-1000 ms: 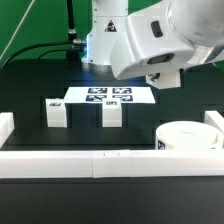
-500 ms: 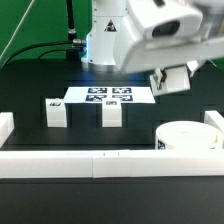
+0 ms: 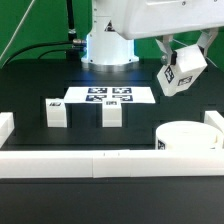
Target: Assemble stool
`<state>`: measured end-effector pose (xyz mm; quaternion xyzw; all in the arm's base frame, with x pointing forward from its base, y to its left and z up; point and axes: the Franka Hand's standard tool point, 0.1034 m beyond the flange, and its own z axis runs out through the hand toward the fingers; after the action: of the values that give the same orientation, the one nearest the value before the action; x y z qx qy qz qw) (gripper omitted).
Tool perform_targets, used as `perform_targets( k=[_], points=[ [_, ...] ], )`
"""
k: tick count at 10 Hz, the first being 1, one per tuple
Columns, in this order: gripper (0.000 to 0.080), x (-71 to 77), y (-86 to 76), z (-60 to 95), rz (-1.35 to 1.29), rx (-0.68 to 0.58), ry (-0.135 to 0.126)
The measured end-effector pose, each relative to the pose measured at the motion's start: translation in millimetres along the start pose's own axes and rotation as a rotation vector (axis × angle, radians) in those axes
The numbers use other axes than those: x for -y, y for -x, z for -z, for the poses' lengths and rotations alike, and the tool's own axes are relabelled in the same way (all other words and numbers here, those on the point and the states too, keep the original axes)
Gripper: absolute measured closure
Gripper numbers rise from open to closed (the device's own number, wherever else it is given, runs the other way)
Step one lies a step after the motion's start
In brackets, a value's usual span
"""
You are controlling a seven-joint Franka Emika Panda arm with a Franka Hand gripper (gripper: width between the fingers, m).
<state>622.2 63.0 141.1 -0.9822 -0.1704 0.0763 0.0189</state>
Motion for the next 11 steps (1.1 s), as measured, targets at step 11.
perform_targets(
  k=[11],
  points=[
    [0.0475,10.9,-15.3,-12.7,0.095,-0.67,0.187]
  ],
)
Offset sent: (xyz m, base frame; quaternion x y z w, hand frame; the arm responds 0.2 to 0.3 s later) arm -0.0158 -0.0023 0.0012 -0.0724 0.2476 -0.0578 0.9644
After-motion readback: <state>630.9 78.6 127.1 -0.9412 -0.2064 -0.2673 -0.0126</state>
